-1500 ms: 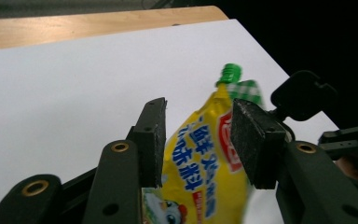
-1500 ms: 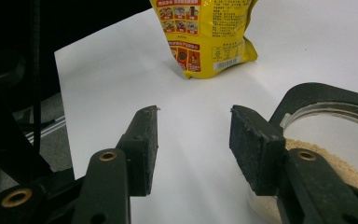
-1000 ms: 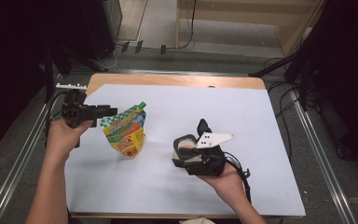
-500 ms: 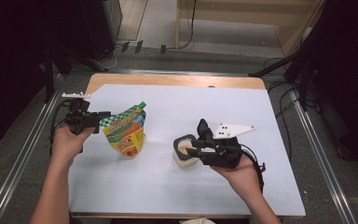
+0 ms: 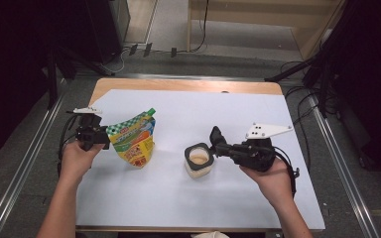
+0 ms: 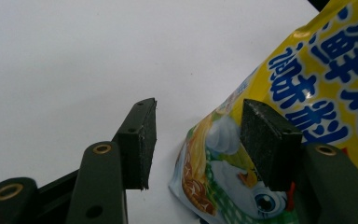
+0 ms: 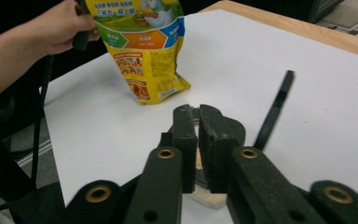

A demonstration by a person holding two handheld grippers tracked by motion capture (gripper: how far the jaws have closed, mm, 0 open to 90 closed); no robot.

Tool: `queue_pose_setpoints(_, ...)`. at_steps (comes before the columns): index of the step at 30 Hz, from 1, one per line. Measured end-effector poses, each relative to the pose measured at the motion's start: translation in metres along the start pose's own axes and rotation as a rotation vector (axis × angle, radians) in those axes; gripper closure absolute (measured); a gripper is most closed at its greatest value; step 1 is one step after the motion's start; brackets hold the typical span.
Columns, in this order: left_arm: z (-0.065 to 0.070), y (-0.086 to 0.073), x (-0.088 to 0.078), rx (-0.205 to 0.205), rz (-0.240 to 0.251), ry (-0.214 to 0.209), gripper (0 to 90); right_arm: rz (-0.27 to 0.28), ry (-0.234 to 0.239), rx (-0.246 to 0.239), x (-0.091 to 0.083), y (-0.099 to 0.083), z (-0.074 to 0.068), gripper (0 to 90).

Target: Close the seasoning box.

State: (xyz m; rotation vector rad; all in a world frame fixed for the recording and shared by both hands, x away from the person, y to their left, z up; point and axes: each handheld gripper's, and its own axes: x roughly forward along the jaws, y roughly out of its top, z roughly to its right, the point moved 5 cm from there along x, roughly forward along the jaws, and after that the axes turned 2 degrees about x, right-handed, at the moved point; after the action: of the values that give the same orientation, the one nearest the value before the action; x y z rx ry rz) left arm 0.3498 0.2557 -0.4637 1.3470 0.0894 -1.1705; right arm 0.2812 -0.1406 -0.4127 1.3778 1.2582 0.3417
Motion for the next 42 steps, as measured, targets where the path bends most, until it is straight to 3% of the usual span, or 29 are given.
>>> queue_pose_setpoints(7, -0.002, -0.003, 0.003, -0.009, -0.007, 0.003, 46.8, 0.013, -0.036, 0.028, -0.013, 0.0, 0.016, 90.0)
queue_pose_setpoints(15, -0.003, -0.003, 0.003, -0.009, -0.012, -0.002, 46.6, 0.016, -0.077, 0.05, -0.017, -0.005, 0.031, 90.0)
queue_pose_setpoints(23, -0.004, -0.002, 0.001, -0.011, 0.005, -0.009, 46.6, -0.008, -0.087, 0.099, -0.003, -0.02, 0.046, 90.0)
queue_pose_setpoints(34, -0.002, 0.0, -0.002, -0.009, 0.023, -0.021, 46.7, -0.052, -0.065, 0.111, 0.026, -0.029, 0.047, 90.0)
queue_pose_setpoints(35, -0.003, 0.0, -0.003, -0.01, 0.025, -0.021, 46.6, -0.063, -0.078, 0.108, 0.029, -0.031, 0.046, 90.0)
queue_pose_setpoints(42, -0.003, 0.0, -0.003, -0.011, 0.025, -0.021, 46.7, -0.05, -0.082, 0.105, 0.028, -0.029, 0.045, 90.0)
